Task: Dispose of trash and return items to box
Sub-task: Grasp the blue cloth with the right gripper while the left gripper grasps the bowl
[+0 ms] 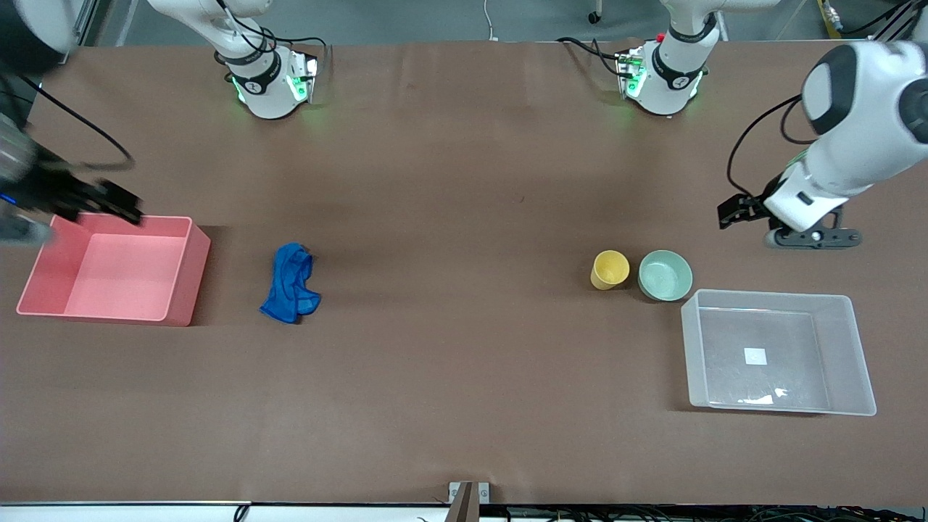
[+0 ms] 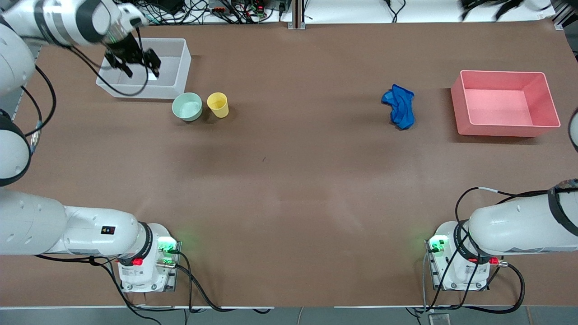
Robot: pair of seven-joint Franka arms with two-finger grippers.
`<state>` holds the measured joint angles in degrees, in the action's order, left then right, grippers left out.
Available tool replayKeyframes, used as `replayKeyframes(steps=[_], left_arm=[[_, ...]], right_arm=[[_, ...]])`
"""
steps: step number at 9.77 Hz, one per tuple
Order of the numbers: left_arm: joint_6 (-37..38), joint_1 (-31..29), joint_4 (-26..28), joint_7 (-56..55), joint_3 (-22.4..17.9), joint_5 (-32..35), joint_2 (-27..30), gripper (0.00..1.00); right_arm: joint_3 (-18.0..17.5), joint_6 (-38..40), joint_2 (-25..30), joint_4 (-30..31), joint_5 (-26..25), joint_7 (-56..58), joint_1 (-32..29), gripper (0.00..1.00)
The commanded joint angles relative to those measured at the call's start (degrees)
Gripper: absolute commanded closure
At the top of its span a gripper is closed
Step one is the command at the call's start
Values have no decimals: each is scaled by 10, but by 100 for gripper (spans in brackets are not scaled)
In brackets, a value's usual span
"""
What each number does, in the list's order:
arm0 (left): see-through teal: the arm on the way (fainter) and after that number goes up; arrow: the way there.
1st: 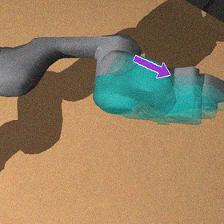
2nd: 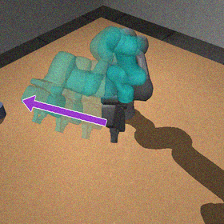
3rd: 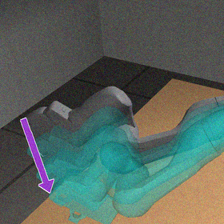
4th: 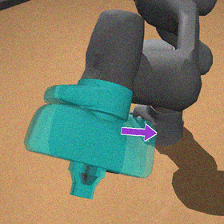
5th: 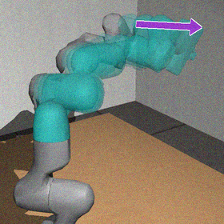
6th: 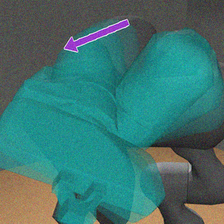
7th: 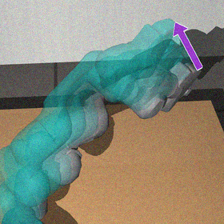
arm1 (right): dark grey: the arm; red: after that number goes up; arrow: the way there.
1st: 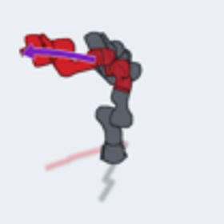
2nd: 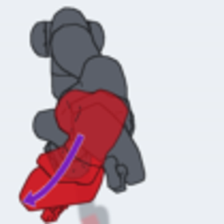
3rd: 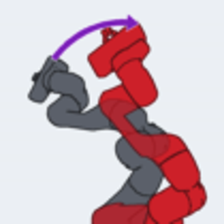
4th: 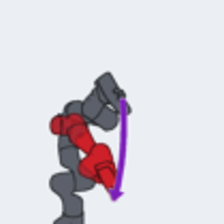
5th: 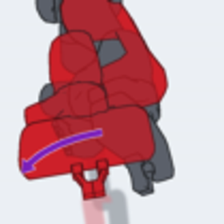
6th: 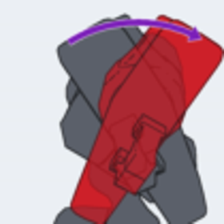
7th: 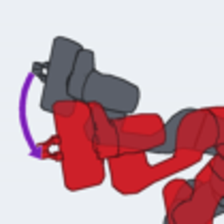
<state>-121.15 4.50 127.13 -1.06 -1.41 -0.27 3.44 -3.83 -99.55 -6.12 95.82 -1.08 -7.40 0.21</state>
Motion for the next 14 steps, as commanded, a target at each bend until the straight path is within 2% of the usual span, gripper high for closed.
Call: replayKeyframes(steps=[1, 3, 5, 6, 8, 9, 10, 11, 12, 14], left_arm=[[-127, -6, 100, 10, -3, -9, -14, 4], [-236, -6, 110, -2, -3, -9, -88, 4], [-330, -6, 112, -5, -3, -10, -164, 4], [-369, -6, 114, -23, -3, -10, -191, 4], [-410, -1, 114, -74, -2, -10, -221, 7], [-411, -4, 117, -82, -1, -10, -221, 40], [-411, -4, 119, -92, -1, -9, -220, 87], [-411, -1, 119, -92, -1, -9, -221, 100], [-411, -1, 119, -92, -1, -9, -219, 100], [-411, -1, 127, -93, 0, -9, -208, 100]], right_arm=[[-6, -150, -44, 116, -5, -19, 14, 0], [-6, -324, -105, 207, -13, -18, 20, 0], [-6, -430, -171, 244, -22, -18, 26, 0], [-7, -470, -188, 255, -22, -18, 36, 0], [-7, -476, -207, 257, -22, -19, 41, 3], [-7, -477, -208, 263, -22, -21, 46, 6], [-7, -483, -208, 270, -22, -22, 46, 21], [-7, -483, -208, 271, -22, -22, 46, 64], [-7, -480, -208, 270, -22, -23, 46, 96], [-14, -475, -207, 261, -21, -51, 46, 99]])
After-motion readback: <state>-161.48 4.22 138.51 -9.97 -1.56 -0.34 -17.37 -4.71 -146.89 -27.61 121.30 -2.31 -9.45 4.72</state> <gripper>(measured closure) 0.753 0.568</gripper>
